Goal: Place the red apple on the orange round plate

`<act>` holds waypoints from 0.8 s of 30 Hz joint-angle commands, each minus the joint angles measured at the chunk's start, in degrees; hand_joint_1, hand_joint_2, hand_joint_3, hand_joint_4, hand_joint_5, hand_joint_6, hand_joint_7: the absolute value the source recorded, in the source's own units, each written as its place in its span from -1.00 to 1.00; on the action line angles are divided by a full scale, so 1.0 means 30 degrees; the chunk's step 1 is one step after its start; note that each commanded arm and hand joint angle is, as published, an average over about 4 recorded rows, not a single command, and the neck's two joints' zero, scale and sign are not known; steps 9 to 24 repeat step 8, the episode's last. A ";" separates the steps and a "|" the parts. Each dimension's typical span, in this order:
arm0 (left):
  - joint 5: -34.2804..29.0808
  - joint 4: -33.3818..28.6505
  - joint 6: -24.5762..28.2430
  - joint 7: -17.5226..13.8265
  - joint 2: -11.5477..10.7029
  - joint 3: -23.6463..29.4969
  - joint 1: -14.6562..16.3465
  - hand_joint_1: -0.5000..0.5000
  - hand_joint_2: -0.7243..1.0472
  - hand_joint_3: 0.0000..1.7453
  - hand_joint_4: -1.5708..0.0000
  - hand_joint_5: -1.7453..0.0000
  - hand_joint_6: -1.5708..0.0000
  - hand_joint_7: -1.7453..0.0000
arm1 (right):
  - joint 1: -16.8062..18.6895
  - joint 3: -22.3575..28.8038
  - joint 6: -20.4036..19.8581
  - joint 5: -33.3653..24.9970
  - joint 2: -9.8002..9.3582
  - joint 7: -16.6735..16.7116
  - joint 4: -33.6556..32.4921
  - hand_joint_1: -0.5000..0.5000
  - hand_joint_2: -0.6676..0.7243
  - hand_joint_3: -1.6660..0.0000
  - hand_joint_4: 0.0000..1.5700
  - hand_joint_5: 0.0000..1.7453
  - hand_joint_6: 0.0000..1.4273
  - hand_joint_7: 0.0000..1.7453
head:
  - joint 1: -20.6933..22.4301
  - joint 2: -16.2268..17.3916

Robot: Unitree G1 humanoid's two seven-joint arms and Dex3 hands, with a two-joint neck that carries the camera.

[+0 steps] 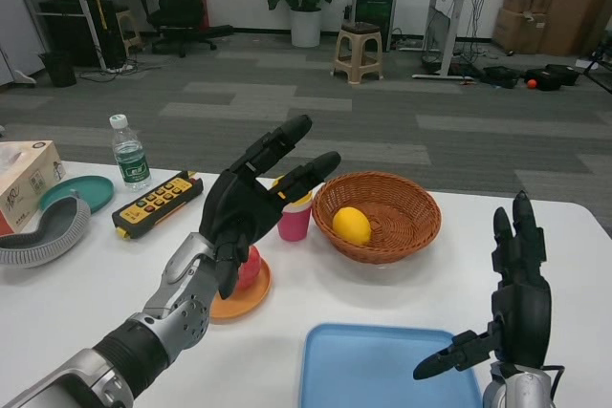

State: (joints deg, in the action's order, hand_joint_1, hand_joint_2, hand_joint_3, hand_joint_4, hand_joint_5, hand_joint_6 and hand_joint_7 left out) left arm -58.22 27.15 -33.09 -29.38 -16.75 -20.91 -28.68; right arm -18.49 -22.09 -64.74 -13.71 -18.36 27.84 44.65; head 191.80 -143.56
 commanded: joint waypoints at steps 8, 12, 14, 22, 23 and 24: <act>0.0187 -0.0496 0.0484 0.0117 -0.0128 0.0017 0.0165 1.00 -1.00 -0.90 -0.22 1.00 0.14 1.00 | -0.0224 0.0010 -0.0010 -0.0058 0.0026 0.0007 -0.0206 -0.19 0.67 1.00 -1.00 -1.00 -1.00 -0.92 | 0.0000 0.0000; 0.0187 -0.0496 0.0484 0.0117 -0.0128 0.0017 0.0165 1.00 -1.00 -0.90 -0.22 1.00 0.14 1.00 | -0.0224 0.0010 -0.0010 -0.0058 0.0026 0.0007 -0.0206 -0.19 0.67 1.00 -1.00 -1.00 -1.00 -0.92 | 0.0000 0.0000; 0.0187 -0.0496 0.0484 0.0117 -0.0128 0.0017 0.0165 1.00 -1.00 -0.90 -0.22 1.00 0.14 1.00 | -0.0224 0.0010 -0.0010 -0.0058 0.0026 0.0007 -0.0206 -0.19 0.67 1.00 -1.00 -1.00 -1.00 -0.92 | 0.0000 0.0000; 0.0187 -0.0496 0.0484 0.0117 -0.0128 0.0017 0.0165 1.00 -1.00 -0.90 -0.22 1.00 0.14 1.00 | -0.0224 0.0010 -0.0010 -0.0058 0.0026 0.0007 -0.0206 -0.19 0.67 1.00 -1.00 -1.00 -1.00 -0.92 | 0.0000 0.0000; 0.0187 -0.0496 0.0484 0.0117 -0.0128 0.0017 0.0165 1.00 -1.00 -0.90 -0.22 1.00 0.14 1.00 | -0.0224 0.0010 -0.0010 -0.0058 0.0026 0.0007 -0.0206 -0.19 0.67 1.00 -1.00 -1.00 -1.00 -0.92 | 0.0000 0.0000; 0.0187 -0.0496 0.0484 0.0117 -0.0128 0.0017 0.0165 1.00 -1.00 -0.90 -0.22 1.00 0.14 1.00 | -0.0224 0.0010 -0.0010 -0.0058 0.0026 0.0007 -0.0206 -0.19 0.67 1.00 -1.00 -1.00 -1.00 -0.92 | 0.0000 0.0000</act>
